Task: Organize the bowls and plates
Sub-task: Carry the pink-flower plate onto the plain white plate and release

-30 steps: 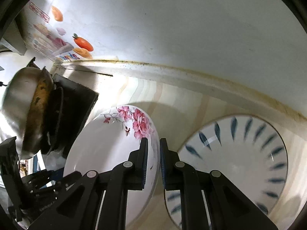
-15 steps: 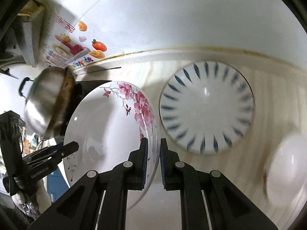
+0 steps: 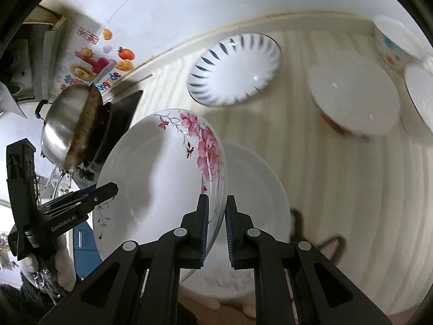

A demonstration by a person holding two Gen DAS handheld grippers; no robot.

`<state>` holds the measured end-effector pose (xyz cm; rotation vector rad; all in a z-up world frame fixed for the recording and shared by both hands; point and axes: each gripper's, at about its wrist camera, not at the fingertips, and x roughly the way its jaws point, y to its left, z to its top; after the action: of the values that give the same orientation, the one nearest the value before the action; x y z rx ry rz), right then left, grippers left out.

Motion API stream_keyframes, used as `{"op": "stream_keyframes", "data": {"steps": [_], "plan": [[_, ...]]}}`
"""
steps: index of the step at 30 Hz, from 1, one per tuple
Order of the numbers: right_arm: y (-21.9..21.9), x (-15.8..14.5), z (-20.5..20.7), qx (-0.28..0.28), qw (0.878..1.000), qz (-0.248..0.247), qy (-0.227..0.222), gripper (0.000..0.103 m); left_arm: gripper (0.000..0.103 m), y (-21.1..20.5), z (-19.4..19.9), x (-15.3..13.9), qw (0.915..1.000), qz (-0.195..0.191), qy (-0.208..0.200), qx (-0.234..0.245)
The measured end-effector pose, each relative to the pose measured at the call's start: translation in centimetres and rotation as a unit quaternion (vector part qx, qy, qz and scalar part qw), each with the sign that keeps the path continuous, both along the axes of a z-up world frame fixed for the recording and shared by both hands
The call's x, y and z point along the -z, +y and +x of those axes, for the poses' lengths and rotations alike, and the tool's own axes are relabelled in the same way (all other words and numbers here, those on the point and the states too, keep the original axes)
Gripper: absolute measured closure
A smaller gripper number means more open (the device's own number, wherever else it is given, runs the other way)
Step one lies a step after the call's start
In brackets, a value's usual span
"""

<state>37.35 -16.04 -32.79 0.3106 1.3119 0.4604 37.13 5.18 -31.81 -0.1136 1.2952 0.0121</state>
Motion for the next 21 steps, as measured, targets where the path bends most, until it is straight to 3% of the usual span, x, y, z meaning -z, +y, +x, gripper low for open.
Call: {"op": "stream_keyframes", "data": {"steps": [13,21], "plan": [[-3.2,5.3,-2.9,0.015,0.999,-0.015,0.046,0.089,0.071,-2.9,-1.4,4.8,0.9979,0.018,0.056,0.027],[-3.1,6.0,-2.3,0.02,0.998,-0.02,0.054,0.089,0.071,-3.6,-1.1,5.9,0.9967,0.036,0.064,0.036]]}}
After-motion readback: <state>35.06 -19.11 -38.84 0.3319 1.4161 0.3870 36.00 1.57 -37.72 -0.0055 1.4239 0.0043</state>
